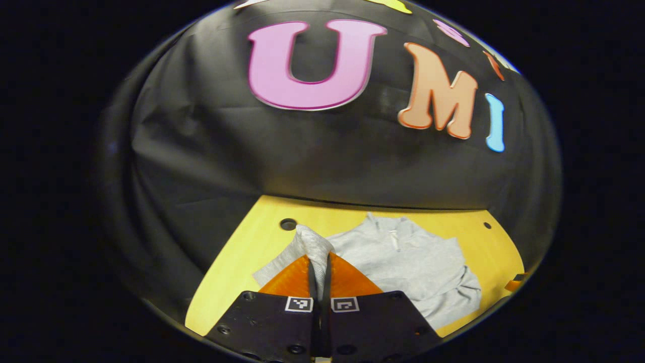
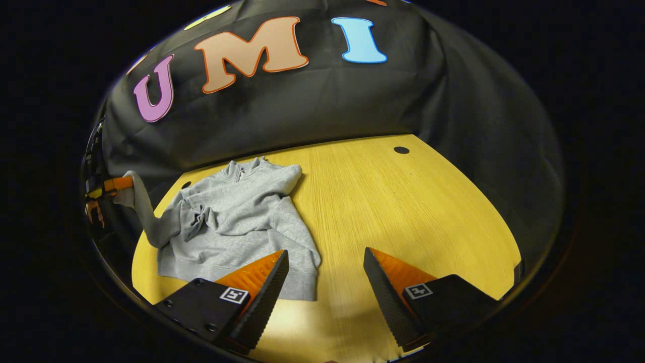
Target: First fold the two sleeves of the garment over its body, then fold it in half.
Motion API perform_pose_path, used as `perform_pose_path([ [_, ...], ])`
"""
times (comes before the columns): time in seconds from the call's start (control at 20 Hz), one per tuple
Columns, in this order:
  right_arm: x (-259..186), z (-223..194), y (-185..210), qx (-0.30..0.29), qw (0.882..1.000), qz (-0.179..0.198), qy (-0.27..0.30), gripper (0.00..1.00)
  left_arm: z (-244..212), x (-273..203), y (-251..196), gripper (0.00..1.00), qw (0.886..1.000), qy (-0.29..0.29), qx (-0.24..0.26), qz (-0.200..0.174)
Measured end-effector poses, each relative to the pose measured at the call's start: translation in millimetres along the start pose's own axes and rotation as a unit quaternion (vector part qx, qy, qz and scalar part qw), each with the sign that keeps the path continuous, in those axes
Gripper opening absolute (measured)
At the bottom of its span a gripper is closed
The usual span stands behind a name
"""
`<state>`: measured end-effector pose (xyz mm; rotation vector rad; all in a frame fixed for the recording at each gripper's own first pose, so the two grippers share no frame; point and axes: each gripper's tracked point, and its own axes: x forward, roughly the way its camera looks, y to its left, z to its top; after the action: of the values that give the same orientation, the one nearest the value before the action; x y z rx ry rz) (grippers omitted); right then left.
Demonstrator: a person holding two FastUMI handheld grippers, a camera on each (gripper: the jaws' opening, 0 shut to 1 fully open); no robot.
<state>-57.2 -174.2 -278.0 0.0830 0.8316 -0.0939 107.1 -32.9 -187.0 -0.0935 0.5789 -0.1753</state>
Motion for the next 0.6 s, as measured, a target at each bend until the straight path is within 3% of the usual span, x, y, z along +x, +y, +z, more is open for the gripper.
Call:
perform_pose_path([
  [0.2, -13.0, -10.0, -16.8, 0.016, 1.000, -0.007, 0.002, 0.96, 13.0, 18.2, -82.9, 0.00, 0.997, -0.004, 0.035, -0.065],
  [0.6, -31.8, -26.3, -48.2, 0.033, 0.999, -0.030, 0.003, 0.96, -3.5, 49.0, -178.3, 0.00, 0.990, 0.021, 0.062, -0.128],
])
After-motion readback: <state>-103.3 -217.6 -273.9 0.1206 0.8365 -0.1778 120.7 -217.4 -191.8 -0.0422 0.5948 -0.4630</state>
